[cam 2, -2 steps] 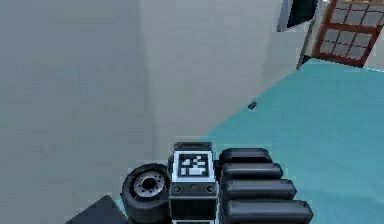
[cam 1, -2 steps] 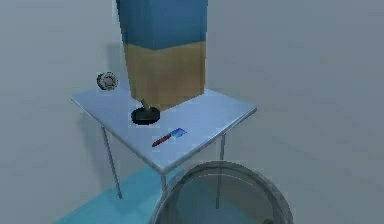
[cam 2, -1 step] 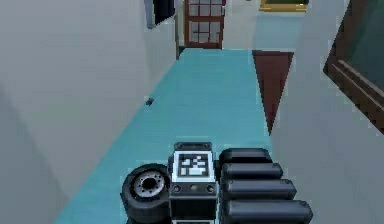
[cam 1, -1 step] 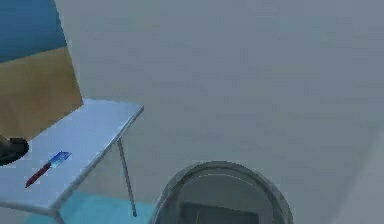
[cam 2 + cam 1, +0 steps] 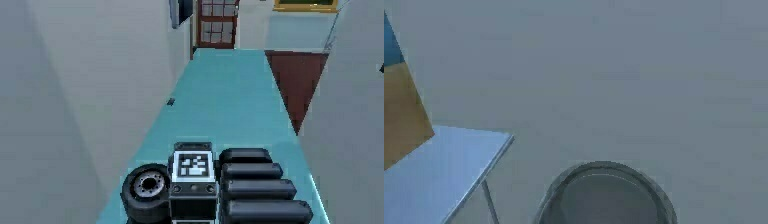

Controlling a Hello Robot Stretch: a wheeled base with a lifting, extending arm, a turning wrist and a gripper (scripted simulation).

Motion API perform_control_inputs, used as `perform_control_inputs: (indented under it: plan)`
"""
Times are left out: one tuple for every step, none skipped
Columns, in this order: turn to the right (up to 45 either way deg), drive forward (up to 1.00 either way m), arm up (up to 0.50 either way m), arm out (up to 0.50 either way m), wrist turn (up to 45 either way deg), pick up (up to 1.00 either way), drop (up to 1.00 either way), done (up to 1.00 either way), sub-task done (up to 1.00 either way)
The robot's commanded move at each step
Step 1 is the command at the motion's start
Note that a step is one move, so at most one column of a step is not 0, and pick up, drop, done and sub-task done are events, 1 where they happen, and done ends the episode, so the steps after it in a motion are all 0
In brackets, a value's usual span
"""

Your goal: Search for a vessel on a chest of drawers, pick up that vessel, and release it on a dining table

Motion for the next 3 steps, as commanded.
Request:
perform_control_inputs:
  plan:
    - [45.0,0.00,0.00,0.00,0.0,0.00,0.00,0.00,0.00]
    - [45.0,0.00,0.00,0.00,0.0,0.00,0.00,0.00,0.00]
    - [45.0,0.00,0.00,0.00,0.0,0.00,0.00,0.00,0.00]
